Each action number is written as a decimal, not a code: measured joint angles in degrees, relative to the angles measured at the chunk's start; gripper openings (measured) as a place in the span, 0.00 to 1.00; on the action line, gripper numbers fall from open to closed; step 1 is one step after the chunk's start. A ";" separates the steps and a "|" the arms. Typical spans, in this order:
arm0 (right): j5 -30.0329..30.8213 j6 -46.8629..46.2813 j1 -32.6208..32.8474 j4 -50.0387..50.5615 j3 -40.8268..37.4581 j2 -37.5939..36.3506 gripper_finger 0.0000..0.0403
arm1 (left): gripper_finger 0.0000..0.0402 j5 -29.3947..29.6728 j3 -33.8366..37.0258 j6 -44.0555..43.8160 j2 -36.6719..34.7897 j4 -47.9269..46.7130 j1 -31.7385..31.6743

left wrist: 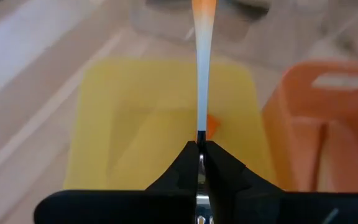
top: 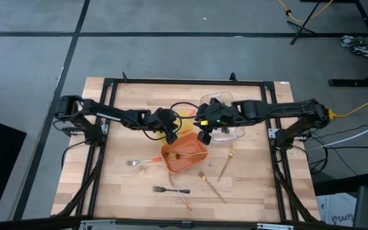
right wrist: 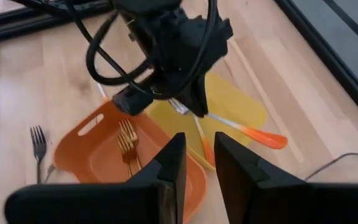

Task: Sort silverware by color (type)
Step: Put the orange fork into the yellow bin, then put the gold fork into the orange bin

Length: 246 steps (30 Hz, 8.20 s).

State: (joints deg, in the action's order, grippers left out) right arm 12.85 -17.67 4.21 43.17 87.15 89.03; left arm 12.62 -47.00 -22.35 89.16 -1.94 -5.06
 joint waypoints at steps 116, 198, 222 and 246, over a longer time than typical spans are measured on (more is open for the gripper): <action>11.03 -45.03 18.04 43.23 11.12 -0.80 0.18 | 0.19 0.37 -13.05 25.47 -35.80 -45.46 1.40; 1.67 -110.74 23.58 17.91 -19.67 23.53 0.18 | 0.19 0.11 -12.96 23.98 -48.62 -60.36 1.39; 0.59 -110.40 23.47 17.82 -19.73 23.72 0.02 | 0.19 0.20 -12.96 24.05 -48.62 -60.41 1.40; -1.32 -98.54 23.56 27.60 -9.97 24.07 0.00 | 0.19 0.22 -12.96 24.40 -48.62 -60.41 1.40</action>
State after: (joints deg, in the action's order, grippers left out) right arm 11.53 -116.21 27.77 70.77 77.18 113.10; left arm 12.84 -59.96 2.04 40.53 -62.35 -3.66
